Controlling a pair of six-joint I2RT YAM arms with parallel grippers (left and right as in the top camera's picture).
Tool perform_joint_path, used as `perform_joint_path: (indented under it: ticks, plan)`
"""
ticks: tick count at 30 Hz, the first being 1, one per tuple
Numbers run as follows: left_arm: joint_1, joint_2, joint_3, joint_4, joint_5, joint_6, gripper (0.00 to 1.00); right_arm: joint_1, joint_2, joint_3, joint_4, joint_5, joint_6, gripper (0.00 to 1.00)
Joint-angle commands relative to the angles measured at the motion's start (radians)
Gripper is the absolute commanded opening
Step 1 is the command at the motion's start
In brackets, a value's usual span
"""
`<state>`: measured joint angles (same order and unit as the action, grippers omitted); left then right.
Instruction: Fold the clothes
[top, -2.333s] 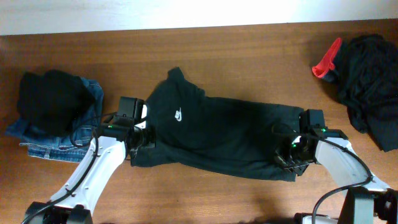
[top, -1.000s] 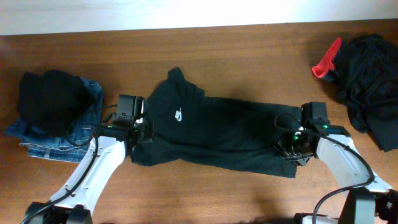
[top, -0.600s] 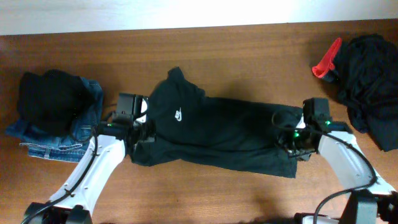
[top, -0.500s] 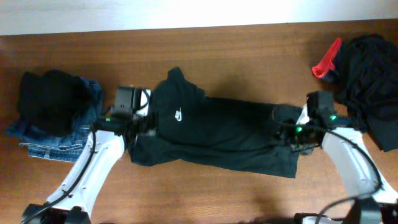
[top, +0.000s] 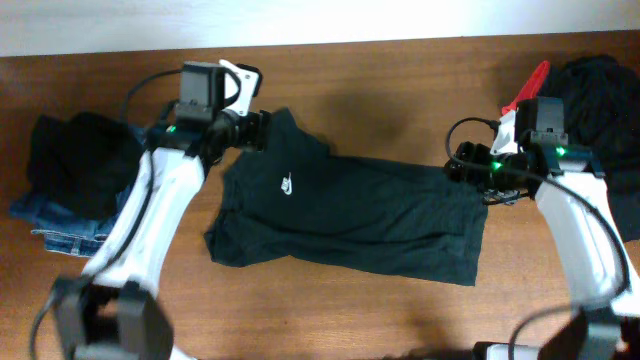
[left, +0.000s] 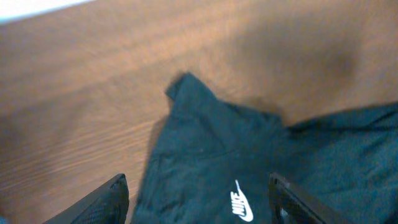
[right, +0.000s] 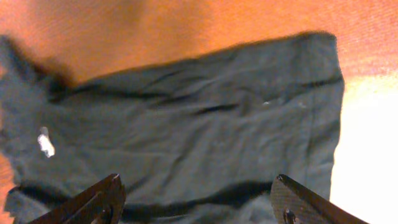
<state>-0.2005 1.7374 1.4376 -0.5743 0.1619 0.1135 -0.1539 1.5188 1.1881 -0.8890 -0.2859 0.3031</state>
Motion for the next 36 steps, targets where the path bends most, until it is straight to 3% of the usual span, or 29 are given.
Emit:
perform_joint_path:
  ticks: [1, 4, 15, 26, 30, 36]
  plan:
    - [-0.002, 0.145, 0.068, 0.004, 0.045, 0.105, 0.73, -0.048, 0.069, 0.009, 0.019, 0.006, -0.016, 0.80]
    - [-0.002, 0.237, 0.115, 0.051, 0.042, 0.154, 0.75, -0.084, 0.124, 0.009, 0.065, 0.007, -0.043, 0.80]
    - [-0.001, 0.435, 0.141, 0.298, 0.033, 0.154, 0.79, -0.141, 0.300, 0.009, 0.166, 0.009, -0.065, 0.80]
    - [-0.002, 0.563, 0.141, 0.417, 0.060, 0.150, 0.77, -0.141, 0.322, 0.009, 0.187, 0.072, -0.089, 0.80]
    - [-0.006, 0.570, 0.141, 0.415, 0.063, 0.150, 0.60, -0.141, 0.322, 0.009, 0.181, 0.117, -0.089, 0.80]
    - [-0.011, 0.570, 0.141, 0.408, 0.063, 0.149, 0.06, -0.143, 0.322, 0.009, 0.180, 0.141, -0.086, 0.81]
